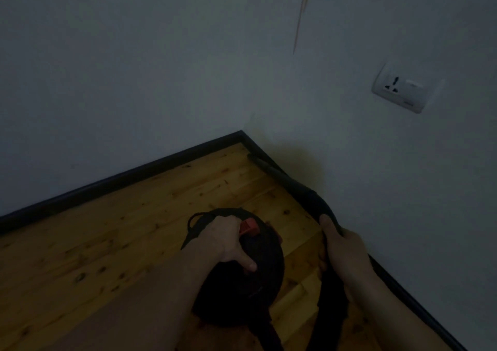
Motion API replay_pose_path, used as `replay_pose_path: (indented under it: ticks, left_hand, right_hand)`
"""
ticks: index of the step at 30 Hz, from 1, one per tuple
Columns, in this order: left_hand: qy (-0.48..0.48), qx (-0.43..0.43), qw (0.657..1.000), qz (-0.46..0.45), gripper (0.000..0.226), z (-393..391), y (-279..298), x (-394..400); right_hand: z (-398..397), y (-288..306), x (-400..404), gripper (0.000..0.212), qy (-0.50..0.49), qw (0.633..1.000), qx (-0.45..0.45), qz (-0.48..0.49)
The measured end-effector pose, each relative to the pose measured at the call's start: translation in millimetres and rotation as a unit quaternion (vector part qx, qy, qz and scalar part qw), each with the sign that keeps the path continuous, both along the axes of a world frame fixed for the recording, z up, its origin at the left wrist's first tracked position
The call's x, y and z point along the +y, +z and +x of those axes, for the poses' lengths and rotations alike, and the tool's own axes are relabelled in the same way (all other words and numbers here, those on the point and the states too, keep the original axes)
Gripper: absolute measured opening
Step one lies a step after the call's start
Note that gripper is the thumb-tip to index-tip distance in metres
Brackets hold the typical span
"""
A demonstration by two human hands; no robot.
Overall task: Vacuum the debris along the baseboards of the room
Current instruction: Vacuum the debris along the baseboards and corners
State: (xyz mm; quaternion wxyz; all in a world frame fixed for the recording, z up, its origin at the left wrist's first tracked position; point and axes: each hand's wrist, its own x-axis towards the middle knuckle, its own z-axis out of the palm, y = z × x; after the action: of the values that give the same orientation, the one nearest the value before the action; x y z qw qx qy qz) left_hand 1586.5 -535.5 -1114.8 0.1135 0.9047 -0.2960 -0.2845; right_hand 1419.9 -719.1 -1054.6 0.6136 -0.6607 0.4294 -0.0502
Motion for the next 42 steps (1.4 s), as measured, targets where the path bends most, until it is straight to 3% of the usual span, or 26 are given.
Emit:
replay_pose_path:
  ticks: [4,8,13,19,39,42]
  left_hand:
    - [-0.019,-0.003,1.000,0.000,0.087,-7.1,0.9,-4.6]
    - [0.007,-0.013,1.000,-0.002,0.096,-17.3,-2.3,-6.5]
    - [0.052,-0.042,0.997,-0.036,0.063,-39.3,-0.1,-9.1]
    - [0.074,-0.070,0.994,-0.048,0.077,-66.7,4.2,-12.8]
    - [0.085,-0.082,0.992,-0.048,0.078,-172.9,-1.0,-12.4]
    - [0.076,-0.085,0.992,-0.048,0.078,-192.1,-0.8,-14.8]
  right_hand:
    - [-3.9,-3.0,-1.1,0.051,-0.004,1.000,0.015,-0.021]
    - [-8.4,-2.5,1.8,0.049,-0.010,0.999,0.020,-0.025]
    - [-20.9,-4.7,4.4,0.051,-0.009,0.999,0.025,-0.045]
    - [-42.9,0.2,8.3,0.053,0.003,0.998,0.016,-0.061]
    - [-127.6,6.1,4.3,0.058,-0.007,0.997,0.050,-0.064]
    - [-144.8,9.4,3.0,0.049,-0.004,0.995,0.064,-0.071]
